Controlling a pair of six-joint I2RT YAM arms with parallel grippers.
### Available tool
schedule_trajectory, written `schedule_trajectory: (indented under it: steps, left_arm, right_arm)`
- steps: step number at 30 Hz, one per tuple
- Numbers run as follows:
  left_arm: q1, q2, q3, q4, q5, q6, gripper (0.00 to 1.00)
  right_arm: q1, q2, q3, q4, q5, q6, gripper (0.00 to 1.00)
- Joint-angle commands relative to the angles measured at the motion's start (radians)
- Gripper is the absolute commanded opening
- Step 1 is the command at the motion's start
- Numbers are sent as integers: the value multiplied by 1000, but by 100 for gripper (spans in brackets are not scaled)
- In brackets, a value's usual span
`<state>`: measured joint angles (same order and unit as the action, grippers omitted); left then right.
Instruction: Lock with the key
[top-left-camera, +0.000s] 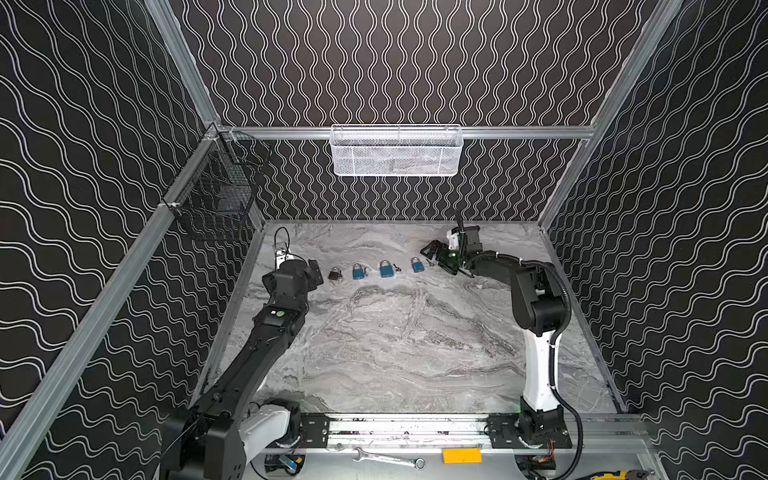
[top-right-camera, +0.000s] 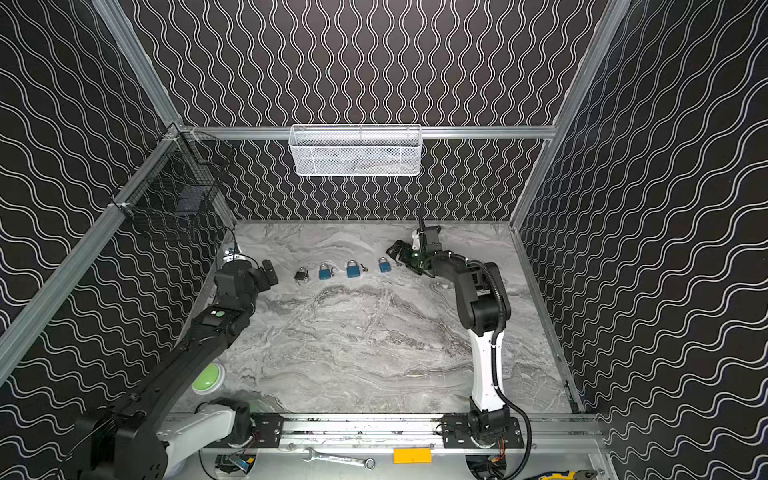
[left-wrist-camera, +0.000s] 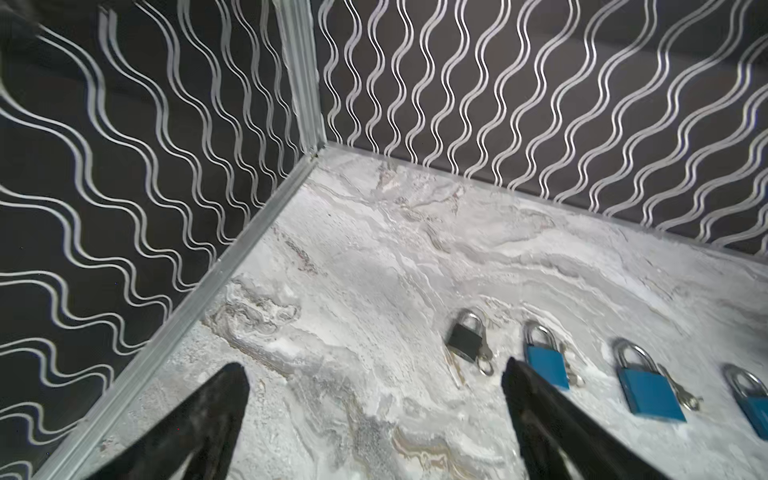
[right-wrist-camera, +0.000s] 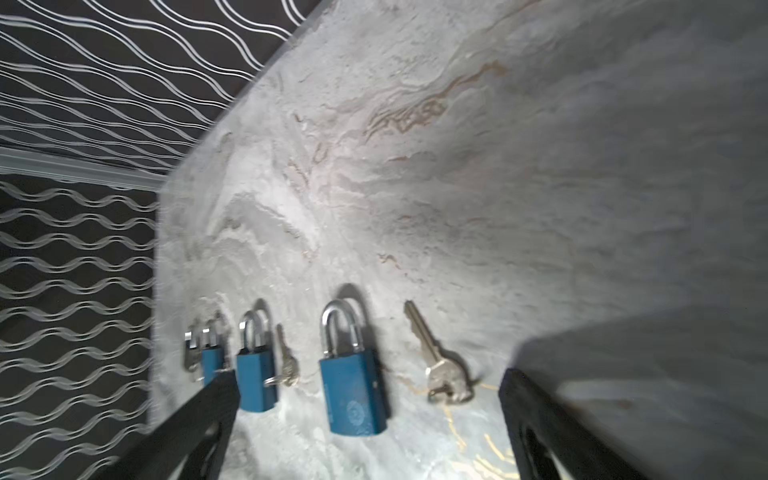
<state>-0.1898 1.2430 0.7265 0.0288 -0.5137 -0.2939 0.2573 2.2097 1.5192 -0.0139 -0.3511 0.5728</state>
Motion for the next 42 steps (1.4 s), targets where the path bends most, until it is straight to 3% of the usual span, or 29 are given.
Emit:
schedule_trajectory:
  steps: [1,4,9,14,17,21,24,26,29,31,34,38,42]
  left_arm:
    - [3,4,-34,130,-99,53,99]
    - [4,27,-105,292,-108,132,99]
    - [3,96,-208,529,-69,263,99]
    - [7,140,-349,791,-11,343,99]
    - [12,186,-427,964,42,348,99]
    - [15,269,-479,1122,103,372,99]
    - [15,317,-502,1208,121,377,99]
    - [15,355,-513,1262,135,383,99]
    - [15,432,-524,1357,168,403,99]
    - [15,478,-535,1433,156,405,99]
    - [15,459,-531,1392,156,392,99]
    - [15,456,-513,1361,164,398,99]
    - [15,455,-506,1346,176,408,99]
  right_arm:
    - [8,-38,-5,-244,208,-75,100]
    - [8,-139,-83,-214,327,-150,100]
    - [2,-305,-217,-136,407,-304,100]
    - [-21,-523,-445,63,510,-355,100]
    - [-42,-639,-642,296,506,-384,100]
    - [-97,-739,-779,436,435,-405,100]
    - [-111,-781,-862,492,530,-462,100]
    - [-157,-813,-940,587,467,-477,100]
    - [-185,-844,-1105,895,525,-491,100]
    - [-224,-845,-1162,1021,475,-471,100]
    - [-237,-875,-1163,982,531,-463,100]
    - [-242,-951,-1105,705,531,-486,100]
    - [-255,-873,-1196,894,589,-533,100]
